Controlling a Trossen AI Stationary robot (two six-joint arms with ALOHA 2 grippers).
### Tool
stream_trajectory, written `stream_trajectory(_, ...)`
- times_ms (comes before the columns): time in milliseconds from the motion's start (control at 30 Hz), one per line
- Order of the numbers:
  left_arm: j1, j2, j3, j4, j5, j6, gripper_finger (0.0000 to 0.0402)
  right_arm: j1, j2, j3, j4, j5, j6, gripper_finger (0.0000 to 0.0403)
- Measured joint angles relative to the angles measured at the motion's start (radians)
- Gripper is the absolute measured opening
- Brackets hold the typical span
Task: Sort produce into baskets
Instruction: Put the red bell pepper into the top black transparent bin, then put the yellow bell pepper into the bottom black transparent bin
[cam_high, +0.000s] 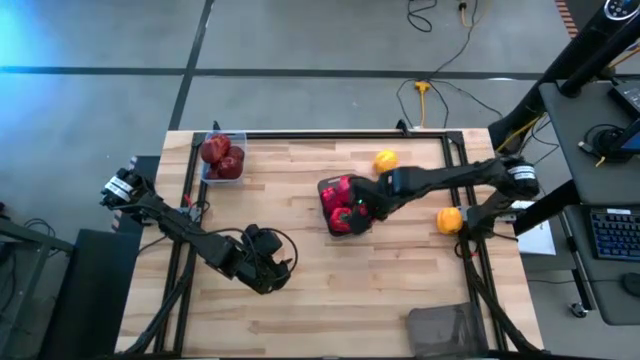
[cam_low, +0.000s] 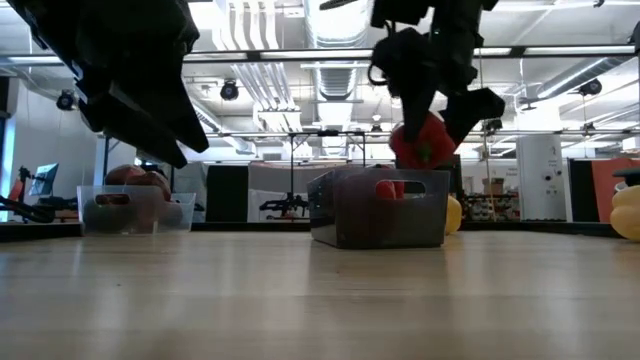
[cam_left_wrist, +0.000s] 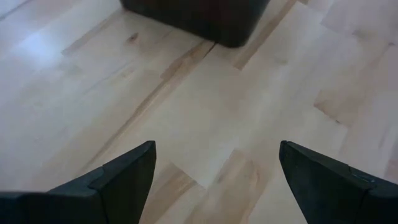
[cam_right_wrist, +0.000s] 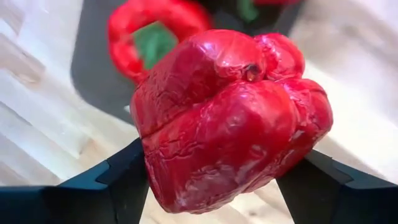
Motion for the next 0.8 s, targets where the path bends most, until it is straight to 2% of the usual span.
stream_trajectory(200, -0.026, 0.000, 0.000, 0.003, -0.001, -0.024, 0.0323, 0.023, 0.097, 0.026, 0.005, 0.001, 0.039, 0.0293)
stream_trajectory(400, -0.039, -0.001, 0.000, 0.005, -0.003, -0.048, 0.0323, 0.023, 0.135, 0.048, -0.004, 0.003, 0.039, 0.0342)
stream_trajectory(533, -0.041, -0.001, 0.000, 0.006, -0.003, -0.053, 0.0323, 0.023, 0.120, 0.074, -0.023, -0.001, 0.029, 0.0369)
stream_trajectory(700, -0.041, -0.001, 0.000, 0.007, -0.003, -0.054, 0.0323, 0.010, 0.070, 0.121, -0.108, 0.003, 0.005, 0.0373)
stream_trajectory(800, -0.041, -0.001, 0.000, 0.007, -0.004, -0.054, 0.0323, -0.035, 0.024, 0.122, -0.124, 0.043, -0.009, 0.0374)
